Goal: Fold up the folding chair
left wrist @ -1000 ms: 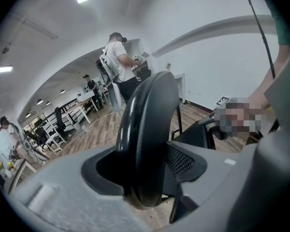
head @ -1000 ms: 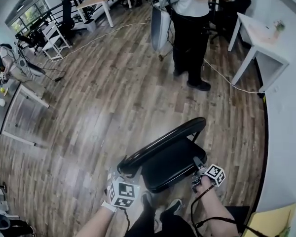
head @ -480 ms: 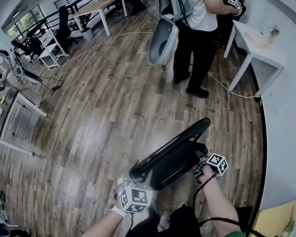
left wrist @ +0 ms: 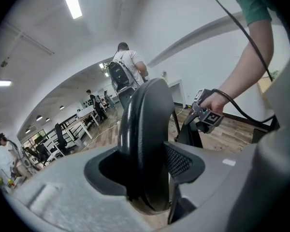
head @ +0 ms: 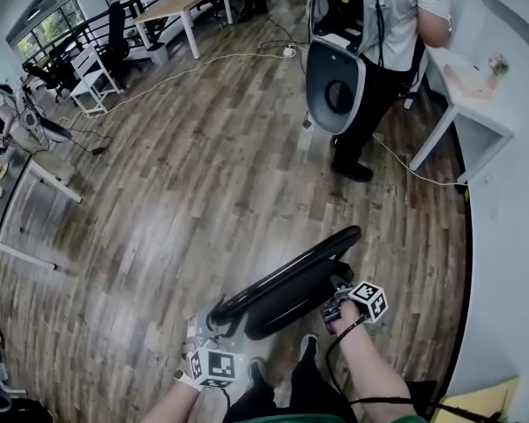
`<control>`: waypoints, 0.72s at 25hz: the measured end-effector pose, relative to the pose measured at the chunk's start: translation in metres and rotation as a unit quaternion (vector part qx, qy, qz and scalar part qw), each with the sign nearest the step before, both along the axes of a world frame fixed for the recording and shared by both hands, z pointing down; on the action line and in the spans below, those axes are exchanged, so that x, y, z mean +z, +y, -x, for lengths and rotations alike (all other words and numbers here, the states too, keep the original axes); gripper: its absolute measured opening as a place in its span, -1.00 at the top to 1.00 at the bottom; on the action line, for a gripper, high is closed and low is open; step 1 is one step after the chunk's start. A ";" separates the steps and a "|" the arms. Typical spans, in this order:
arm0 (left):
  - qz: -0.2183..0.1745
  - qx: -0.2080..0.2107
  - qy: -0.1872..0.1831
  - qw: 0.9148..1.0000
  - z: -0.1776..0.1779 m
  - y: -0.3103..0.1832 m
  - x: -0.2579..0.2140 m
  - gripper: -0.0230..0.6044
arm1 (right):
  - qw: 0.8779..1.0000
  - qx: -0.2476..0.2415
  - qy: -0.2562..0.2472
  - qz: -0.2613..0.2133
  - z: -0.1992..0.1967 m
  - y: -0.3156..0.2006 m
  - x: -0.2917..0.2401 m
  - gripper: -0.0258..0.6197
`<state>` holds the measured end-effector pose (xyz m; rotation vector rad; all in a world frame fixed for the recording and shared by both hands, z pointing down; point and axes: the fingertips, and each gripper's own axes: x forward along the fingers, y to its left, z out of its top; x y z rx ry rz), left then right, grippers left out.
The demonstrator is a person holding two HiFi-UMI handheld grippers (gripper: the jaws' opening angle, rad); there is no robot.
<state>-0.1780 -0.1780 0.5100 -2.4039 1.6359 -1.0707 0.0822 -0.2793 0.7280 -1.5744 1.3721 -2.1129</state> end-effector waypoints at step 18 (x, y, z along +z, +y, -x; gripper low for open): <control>-0.020 -0.045 -0.021 0.999 -0.009 0.013 -0.007 0.17 | 0.998 -0.061 -0.017 -0.003 0.049 -0.054 -0.020 0.45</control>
